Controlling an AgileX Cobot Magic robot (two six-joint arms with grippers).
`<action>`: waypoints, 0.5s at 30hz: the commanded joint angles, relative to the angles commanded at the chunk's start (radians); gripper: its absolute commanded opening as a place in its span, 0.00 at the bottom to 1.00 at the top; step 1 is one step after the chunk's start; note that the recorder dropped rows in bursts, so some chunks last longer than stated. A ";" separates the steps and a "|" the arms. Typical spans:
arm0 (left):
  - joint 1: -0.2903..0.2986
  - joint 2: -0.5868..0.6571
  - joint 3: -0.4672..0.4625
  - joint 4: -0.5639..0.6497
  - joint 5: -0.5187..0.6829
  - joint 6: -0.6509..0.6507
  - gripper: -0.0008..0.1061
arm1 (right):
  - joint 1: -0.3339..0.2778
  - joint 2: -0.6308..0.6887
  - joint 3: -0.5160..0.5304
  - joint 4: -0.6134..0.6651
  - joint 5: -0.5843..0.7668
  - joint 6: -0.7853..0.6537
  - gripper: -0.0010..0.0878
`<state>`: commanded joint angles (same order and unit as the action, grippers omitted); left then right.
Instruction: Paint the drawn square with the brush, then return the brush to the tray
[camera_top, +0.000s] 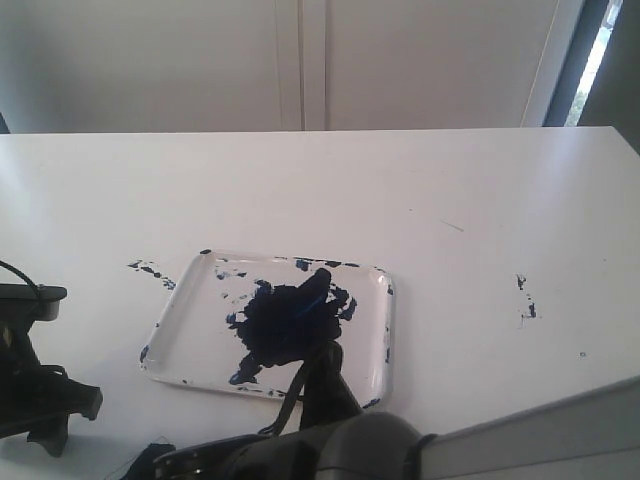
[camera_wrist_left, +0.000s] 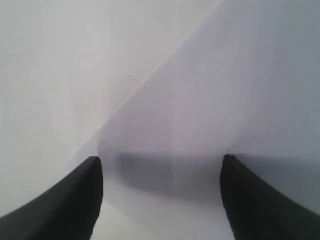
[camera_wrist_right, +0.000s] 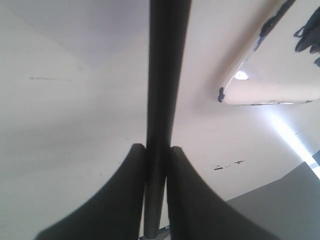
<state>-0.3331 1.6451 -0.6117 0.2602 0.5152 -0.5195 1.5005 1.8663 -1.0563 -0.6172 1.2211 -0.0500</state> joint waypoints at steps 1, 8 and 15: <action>0.000 0.000 0.000 0.000 -0.002 0.000 0.66 | 0.004 0.000 0.000 0.000 0.000 -0.002 0.01; 0.000 0.000 0.000 0.000 -0.003 0.000 0.66 | 0.027 0.000 0.000 0.006 0.000 -0.024 0.01; 0.000 0.000 0.000 0.000 -0.001 0.000 0.66 | 0.023 0.000 0.000 -0.025 0.000 -0.024 0.01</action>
<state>-0.3331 1.6451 -0.6117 0.2602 0.5144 -0.5195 1.5235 1.8663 -1.0563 -0.6424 1.2211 -0.0738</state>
